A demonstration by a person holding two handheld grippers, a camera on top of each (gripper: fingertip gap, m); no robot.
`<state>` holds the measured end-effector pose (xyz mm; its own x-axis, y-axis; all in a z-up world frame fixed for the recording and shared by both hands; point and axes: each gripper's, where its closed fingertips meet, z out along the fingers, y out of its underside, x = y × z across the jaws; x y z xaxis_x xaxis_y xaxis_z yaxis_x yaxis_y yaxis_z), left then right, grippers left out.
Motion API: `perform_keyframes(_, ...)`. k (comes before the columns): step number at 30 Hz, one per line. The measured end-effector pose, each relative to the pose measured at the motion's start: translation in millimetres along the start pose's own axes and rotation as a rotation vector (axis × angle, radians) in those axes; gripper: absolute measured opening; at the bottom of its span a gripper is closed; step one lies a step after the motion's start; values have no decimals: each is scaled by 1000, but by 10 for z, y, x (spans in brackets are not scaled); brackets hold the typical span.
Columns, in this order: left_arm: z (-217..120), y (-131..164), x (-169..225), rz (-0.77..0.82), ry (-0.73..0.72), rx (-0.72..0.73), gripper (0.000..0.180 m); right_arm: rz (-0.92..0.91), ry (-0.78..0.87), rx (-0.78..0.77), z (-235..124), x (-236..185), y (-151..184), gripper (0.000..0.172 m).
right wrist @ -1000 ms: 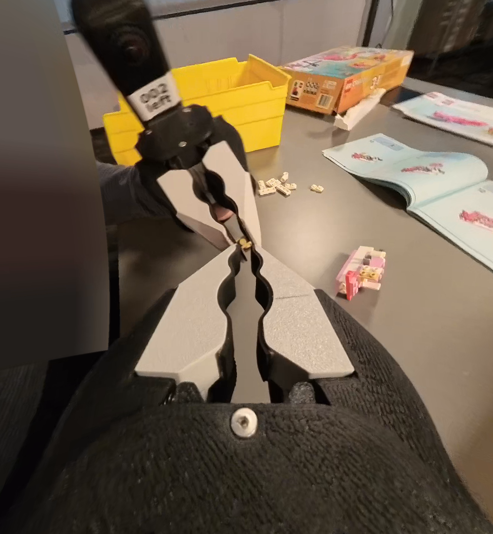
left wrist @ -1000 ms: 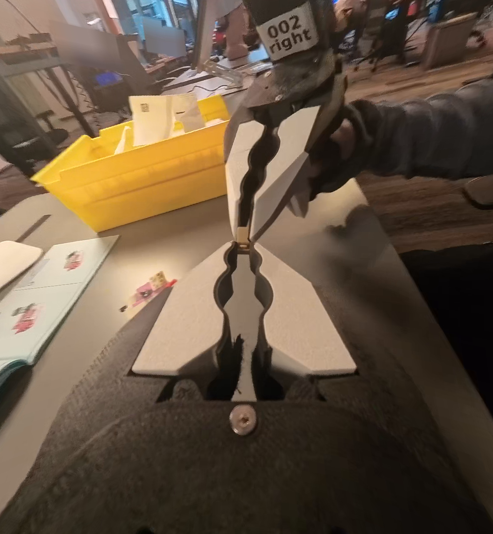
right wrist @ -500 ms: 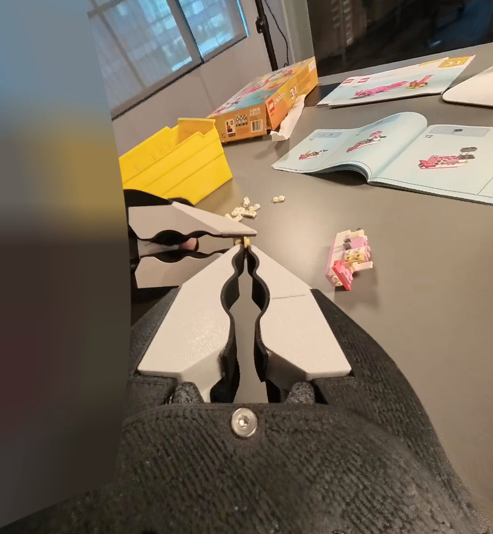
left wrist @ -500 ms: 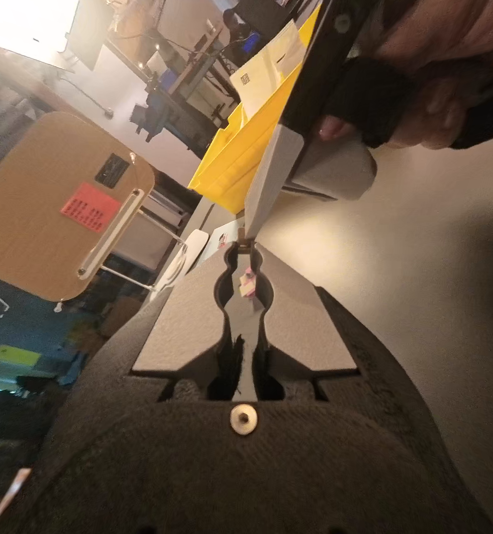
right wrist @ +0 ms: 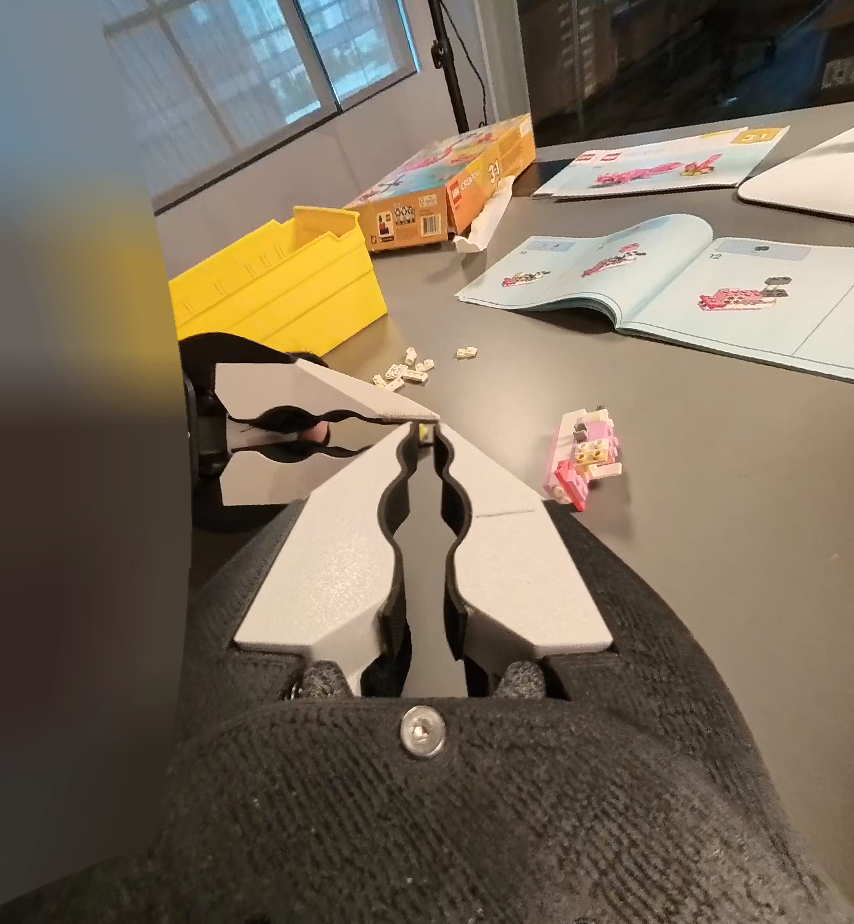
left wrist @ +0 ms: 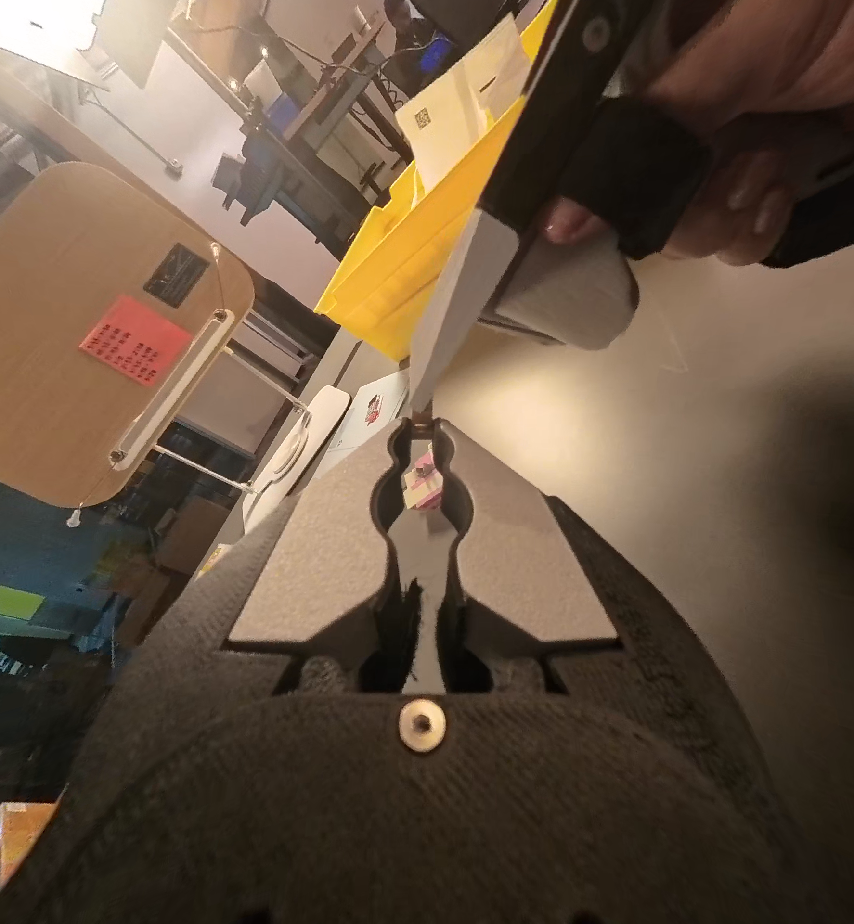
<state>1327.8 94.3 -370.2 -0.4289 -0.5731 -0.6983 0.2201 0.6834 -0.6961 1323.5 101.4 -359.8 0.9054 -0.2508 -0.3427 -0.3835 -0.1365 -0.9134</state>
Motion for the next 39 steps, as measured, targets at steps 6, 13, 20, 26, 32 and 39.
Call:
perform_keyframes(6,-10,7,-34,-15,-6,6,6,-10,-12,1,37,-22,-9,2)
perform_keyframes(13,73,107,101,-319,151,-57,31,-45,65,-15,11,140,19,1)
perform_keyframes(20,429,767,206,-743,305,-441,105,-16,287,32,-126,716,-2,1)
perform_keyframes(26,585,797,194,-790,359,-459,95,-11,324,42,-84,827,54,1)
perform_keyframes(32,649,786,227,-689,393,-455,65,-42,356,8,-88,866,91,1)
perform_keyframes(39,579,505,-117,-557,254,-160,65,69,244,92,-97,748,-82,1)
